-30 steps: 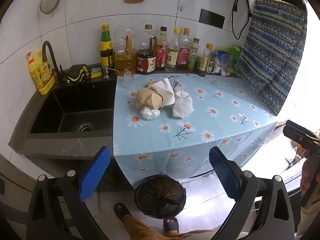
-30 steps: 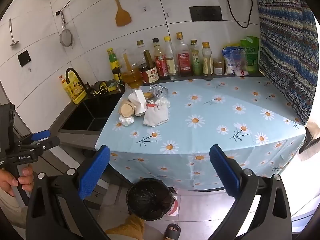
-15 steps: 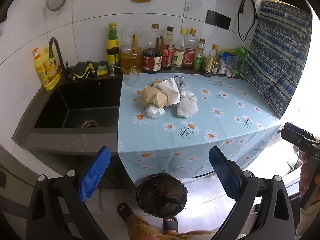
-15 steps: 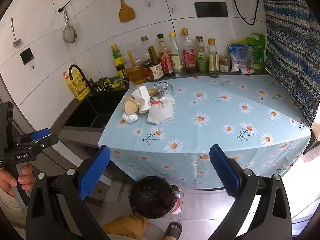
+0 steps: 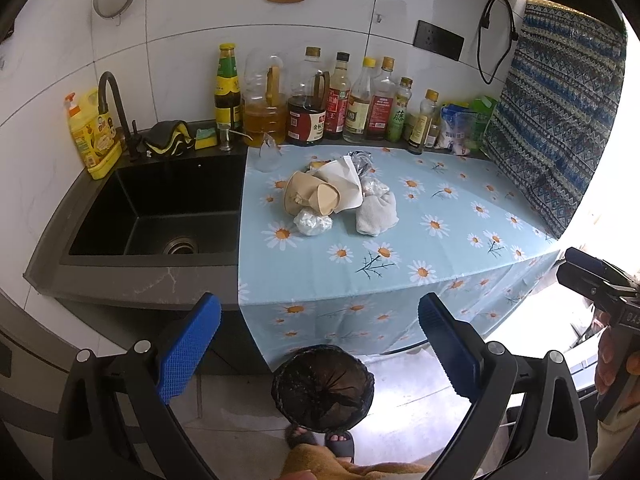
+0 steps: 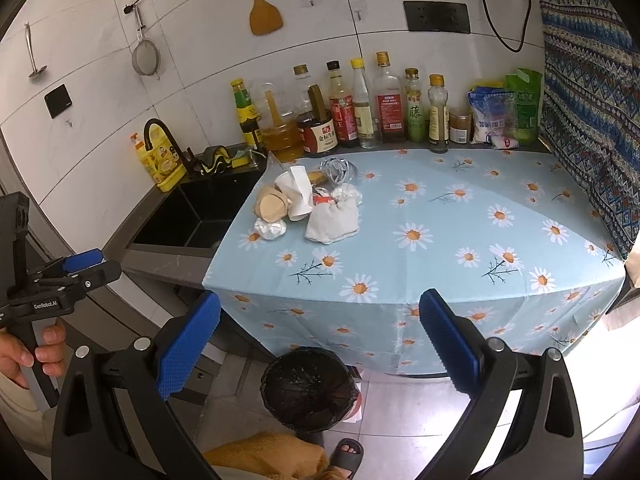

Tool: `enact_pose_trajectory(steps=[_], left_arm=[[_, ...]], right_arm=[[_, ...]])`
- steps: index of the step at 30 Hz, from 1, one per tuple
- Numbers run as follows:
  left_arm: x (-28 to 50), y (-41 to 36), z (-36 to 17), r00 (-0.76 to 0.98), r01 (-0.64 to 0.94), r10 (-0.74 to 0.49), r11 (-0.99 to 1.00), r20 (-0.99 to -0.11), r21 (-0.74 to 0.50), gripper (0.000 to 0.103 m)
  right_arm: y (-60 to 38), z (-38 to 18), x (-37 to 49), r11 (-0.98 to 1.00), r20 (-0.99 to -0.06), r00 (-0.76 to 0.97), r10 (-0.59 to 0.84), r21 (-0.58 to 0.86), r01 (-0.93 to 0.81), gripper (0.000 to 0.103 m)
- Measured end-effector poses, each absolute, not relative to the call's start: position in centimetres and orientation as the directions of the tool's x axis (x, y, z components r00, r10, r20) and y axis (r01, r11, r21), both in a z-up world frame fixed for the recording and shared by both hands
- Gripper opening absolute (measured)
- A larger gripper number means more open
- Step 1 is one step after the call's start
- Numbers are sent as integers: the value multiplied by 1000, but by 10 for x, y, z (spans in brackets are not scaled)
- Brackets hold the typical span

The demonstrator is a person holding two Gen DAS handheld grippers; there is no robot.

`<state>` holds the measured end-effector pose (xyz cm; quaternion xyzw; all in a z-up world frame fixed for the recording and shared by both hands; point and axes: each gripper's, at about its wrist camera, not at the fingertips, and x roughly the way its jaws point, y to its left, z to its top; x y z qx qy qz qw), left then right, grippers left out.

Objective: Collect trash
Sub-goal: 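Move both tools toward the pile of trash on the tablecloth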

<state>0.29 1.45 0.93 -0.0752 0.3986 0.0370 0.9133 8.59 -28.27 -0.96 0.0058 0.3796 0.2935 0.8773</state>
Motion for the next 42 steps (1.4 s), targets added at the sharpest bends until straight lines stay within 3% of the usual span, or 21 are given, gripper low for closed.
enact_pose_trajectory(steps=[19,42], left_arm=[[30,61,14,673,-78,-42,989,-739,-127,96],[84,93,-16,642,-42,-120,981,-757,-191,96]], right_arm=[[-245,4,94,848,-666,554,500,247,-468,99],[-214,-18,129,874,-702,540,463,263,-408,99]])
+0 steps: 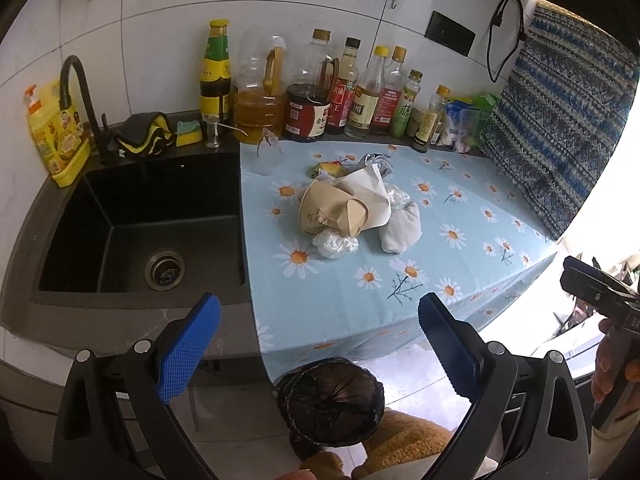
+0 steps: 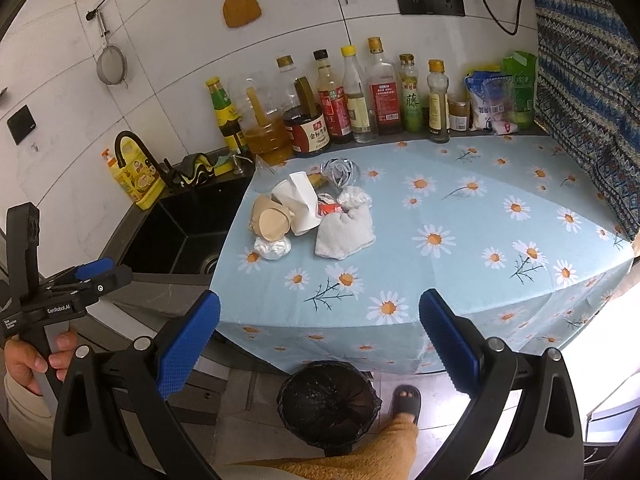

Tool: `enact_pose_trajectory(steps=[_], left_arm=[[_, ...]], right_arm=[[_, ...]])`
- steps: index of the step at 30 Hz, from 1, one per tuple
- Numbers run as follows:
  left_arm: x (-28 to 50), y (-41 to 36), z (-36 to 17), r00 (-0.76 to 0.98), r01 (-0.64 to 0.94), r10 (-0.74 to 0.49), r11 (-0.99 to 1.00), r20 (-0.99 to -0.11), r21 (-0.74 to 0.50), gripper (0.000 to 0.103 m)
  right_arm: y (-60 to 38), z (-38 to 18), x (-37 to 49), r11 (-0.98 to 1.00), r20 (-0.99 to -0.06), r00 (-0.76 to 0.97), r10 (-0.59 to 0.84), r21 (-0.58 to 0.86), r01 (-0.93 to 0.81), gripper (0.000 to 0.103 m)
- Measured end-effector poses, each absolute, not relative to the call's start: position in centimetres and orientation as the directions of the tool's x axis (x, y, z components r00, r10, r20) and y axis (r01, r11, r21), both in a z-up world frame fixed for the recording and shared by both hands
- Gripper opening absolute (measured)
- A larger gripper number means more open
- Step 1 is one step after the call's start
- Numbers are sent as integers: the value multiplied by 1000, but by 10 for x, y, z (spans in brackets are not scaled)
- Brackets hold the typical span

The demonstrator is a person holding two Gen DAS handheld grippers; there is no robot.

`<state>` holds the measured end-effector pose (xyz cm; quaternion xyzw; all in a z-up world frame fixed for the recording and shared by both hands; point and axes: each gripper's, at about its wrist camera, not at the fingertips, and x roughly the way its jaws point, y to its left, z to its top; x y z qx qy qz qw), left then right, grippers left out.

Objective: Collect trash
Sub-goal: 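Move both tools toward the pile of trash on the tablecloth, then grasp the white paper cup with the right tool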

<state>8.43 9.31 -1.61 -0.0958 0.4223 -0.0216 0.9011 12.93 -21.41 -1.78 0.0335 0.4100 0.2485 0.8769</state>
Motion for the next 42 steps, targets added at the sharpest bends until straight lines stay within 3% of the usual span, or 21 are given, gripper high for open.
enact_pose_trajectory(steps=[14,23,31,39,40,41,42], left_arm=[[155,95,-48,589,-118,-154,955,-793,-273,96],[181,115,-76,548,-265,-173,892,-819,-366,96],[188,127,-93,522,-386,-179,822,-834,-418,96],[184,135,-106,513,-479,-157,763,-844,-434,96],[184,136,-108,513,-484,-161,757,-843,-439,96],[184,136,-109,512,-490,-164,751,-843,-443,96],[185,136,-110,511,-495,-164,746,-844,-445,96]], right_arm=[[-189,-35,223,803,-723,432,539,289,-521,99],[-142,-56,290,696,-740,291,606,317,-644,98],[-95,-89,343,597,-763,142,631,360,-717,92],[-72,-127,380,562,-795,35,606,397,-725,72],[-70,-130,383,559,-797,31,603,395,-730,66],[-69,-132,385,555,-799,27,600,393,-733,53],[-68,-133,386,552,-800,21,600,394,-735,49]])
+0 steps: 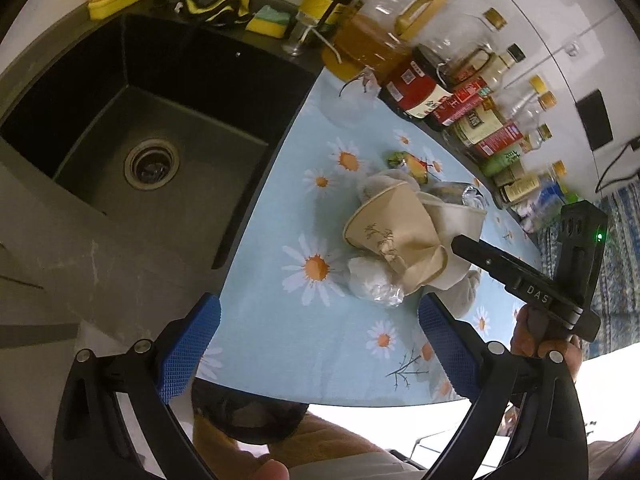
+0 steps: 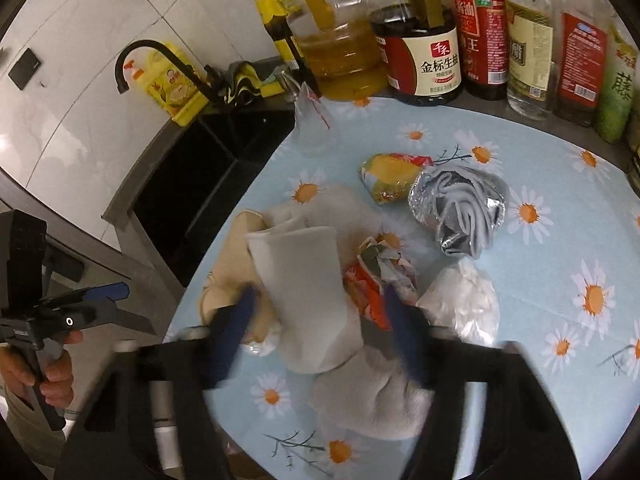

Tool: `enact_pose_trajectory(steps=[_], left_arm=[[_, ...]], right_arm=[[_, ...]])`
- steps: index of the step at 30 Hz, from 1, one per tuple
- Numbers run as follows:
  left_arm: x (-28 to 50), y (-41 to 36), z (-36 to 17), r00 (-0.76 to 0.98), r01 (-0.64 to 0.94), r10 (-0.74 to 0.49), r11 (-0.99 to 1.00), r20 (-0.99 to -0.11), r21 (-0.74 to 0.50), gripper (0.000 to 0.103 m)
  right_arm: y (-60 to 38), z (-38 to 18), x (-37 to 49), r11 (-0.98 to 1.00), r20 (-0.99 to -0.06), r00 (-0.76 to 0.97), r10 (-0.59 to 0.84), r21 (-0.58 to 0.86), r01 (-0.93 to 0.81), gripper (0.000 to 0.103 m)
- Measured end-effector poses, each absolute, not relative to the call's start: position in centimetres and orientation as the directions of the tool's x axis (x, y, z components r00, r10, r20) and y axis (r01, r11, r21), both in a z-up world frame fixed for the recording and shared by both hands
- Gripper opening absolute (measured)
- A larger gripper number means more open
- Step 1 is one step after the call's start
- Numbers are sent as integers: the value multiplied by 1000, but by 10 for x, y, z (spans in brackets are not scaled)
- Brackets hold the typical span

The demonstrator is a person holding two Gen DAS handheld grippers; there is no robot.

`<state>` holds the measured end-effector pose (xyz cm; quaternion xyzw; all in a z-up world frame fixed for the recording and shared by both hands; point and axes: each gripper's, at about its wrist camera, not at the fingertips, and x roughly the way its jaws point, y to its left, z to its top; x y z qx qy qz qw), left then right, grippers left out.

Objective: Collect trash
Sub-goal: 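Grasp the white paper cup with the right tool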

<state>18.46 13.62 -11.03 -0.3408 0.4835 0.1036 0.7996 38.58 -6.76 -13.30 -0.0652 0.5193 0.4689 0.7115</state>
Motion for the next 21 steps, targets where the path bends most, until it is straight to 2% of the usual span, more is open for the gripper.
enact_pose_trajectory(steps=[1,6,14,21], left_arm=[[186,136,-111,511,-500,-164,742,-844,-447,96],[191,131,-110,521,-489,-175,741,-835,-460,96],[213,119,-112,517,-433,-232,759,-824,-486,96],[238,112,-120,521,-388,-337,725,-784,-569,96]], right_arm=[[-67,-134,387,546,-798,15,603,399,-737,45],[-68,-128,386,527,-787,30,617,385,-758,40],[-85,-113,385,536,-763,68,643,386,-751,38],[-114,-96,384,575,-739,130,661,387,-721,38]])
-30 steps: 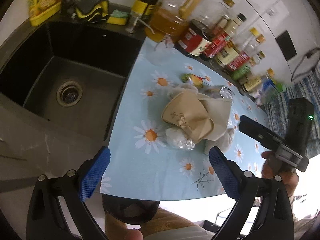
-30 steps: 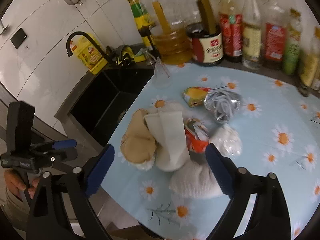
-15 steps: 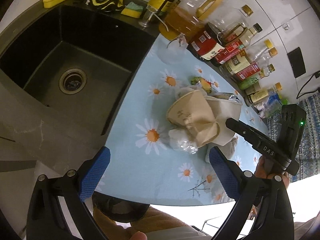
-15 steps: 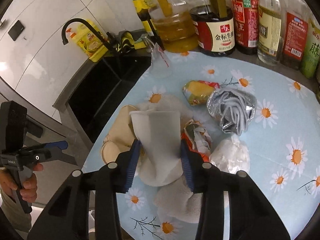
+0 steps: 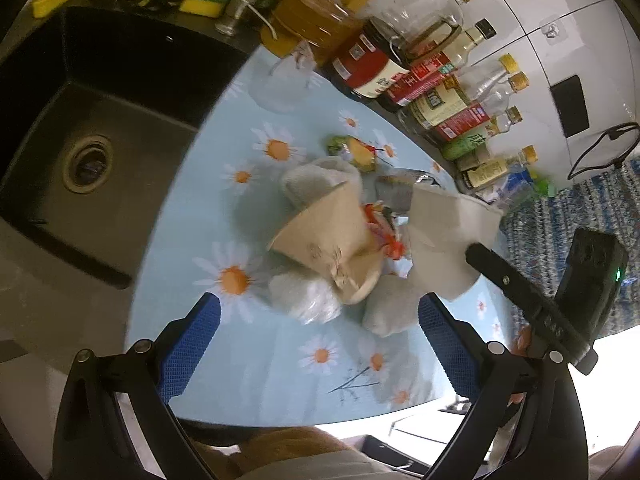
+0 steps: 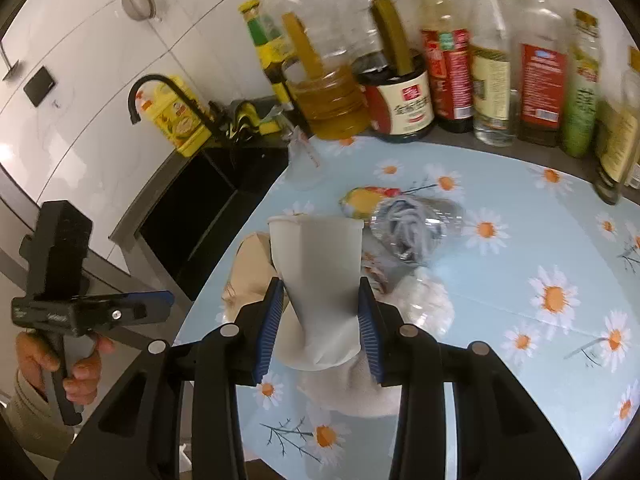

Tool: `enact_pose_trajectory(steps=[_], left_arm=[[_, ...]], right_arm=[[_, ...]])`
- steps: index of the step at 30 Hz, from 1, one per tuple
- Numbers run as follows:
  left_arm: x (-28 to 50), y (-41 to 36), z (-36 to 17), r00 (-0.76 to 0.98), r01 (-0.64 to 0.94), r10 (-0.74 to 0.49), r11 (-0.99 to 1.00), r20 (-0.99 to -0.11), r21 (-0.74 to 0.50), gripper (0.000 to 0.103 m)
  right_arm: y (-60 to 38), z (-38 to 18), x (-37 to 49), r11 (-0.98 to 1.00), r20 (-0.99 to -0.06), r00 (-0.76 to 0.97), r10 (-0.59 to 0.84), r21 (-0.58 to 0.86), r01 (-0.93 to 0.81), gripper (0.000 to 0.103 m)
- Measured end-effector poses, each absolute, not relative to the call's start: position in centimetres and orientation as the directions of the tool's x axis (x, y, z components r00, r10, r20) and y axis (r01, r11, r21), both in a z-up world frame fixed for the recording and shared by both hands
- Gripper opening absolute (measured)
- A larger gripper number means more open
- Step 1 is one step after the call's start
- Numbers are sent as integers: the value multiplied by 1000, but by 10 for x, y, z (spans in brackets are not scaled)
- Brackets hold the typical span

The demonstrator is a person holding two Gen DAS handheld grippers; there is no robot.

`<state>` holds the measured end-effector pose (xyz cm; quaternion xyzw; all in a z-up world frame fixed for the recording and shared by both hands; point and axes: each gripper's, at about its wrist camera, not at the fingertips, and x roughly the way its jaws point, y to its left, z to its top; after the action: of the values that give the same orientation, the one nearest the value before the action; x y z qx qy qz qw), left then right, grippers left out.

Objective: Collect trash
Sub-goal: 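Grasp the white paper cup with the right tool, then grasp the brown paper cup with the left tool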

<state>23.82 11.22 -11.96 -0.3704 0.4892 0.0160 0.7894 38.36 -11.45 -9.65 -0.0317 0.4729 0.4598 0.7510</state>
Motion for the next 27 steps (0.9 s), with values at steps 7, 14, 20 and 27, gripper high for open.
enact_pose_trajectory(steps=[7,14,20,27], left_arm=[[265,107,-134,507,-381,-413,680,-757,-626,96],[285,101,-143,453,-362,-382,747,-806,-558,95],[298,95,-148,430,-330,-376,781,-821,-530,80],[306,88,-149,429,-279,-355,822,-831,-496,27]], right_arm=[[-144,-89,384,620,-731,182,658,388,-682,38],[-170,-92,383,653,-727,212,653,399,-644,38],[-183,-93,384,667,-725,226,651,404,-625,38],[-187,-92,383,671,-721,234,652,406,-621,38]])
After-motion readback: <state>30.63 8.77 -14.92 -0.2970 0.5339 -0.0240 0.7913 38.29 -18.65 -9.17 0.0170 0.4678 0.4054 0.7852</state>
